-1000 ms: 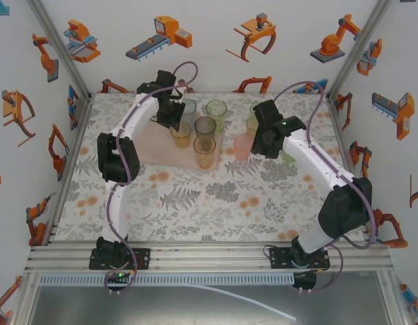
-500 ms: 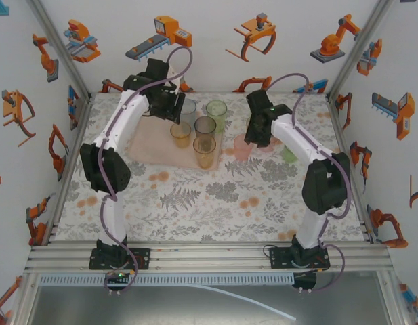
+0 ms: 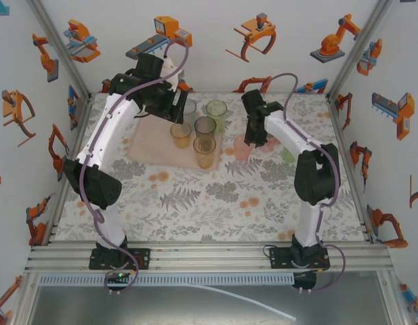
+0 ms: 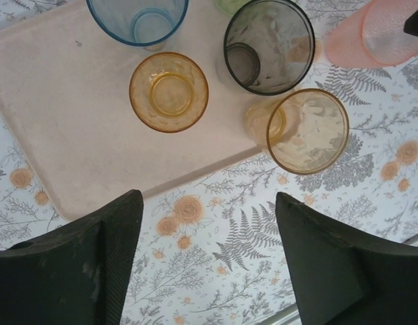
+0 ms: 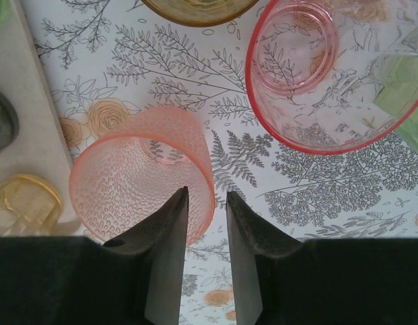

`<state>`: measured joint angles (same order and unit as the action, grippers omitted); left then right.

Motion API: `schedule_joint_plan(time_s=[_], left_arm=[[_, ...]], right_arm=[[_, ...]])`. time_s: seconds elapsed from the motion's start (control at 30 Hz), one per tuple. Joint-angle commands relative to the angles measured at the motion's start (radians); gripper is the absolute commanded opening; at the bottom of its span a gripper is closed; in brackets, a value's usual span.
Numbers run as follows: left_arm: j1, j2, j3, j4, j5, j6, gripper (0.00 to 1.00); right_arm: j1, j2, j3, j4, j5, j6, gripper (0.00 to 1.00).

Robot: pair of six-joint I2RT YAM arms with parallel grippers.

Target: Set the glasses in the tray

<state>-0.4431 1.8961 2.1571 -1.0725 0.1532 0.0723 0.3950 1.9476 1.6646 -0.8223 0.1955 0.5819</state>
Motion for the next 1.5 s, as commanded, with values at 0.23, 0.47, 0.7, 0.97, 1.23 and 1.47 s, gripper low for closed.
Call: schedule_joint_plan(time_s=[0.23, 0.47, 0.7, 0.97, 1.23, 1.47], left_arm=[[-0.007, -0.053, -0.012, -0.057, 0.021, 0.034, 0.76], [-0.009, -0.069, -0.004, -0.06, 0.025, 0.034, 0.8], [-0.016, -0.071, 0.028, -0.076, 0.033, 0.026, 0.84], [-0.027, -0.078, 0.053, -0.089, 0.044, 0.037, 0.97], [-0.029, -0.061, 0.088, -0.105, 0.058, 0.042, 0.97], [-0.014, -0.063, 0.086, -0.102, 0.04, 0.032, 0.97]], right_arm=[[0.0, 0.029, 0.024, -0.017, 0.026, -0.034, 0.16], [-0.001, 0.004, 0.014, -0.017, 0.026, -0.045, 0.07], [-0.001, -0.032, -0.005, -0.018, 0.012, -0.058, 0.0], [-0.001, -0.098, -0.027, -0.029, -0.01, -0.064, 0.0], [0.026, -0.176, -0.021, -0.08, -0.012, -0.068, 0.0], [0.104, -0.264, 0.063, -0.21, 0.041, -0.082, 0.0]])
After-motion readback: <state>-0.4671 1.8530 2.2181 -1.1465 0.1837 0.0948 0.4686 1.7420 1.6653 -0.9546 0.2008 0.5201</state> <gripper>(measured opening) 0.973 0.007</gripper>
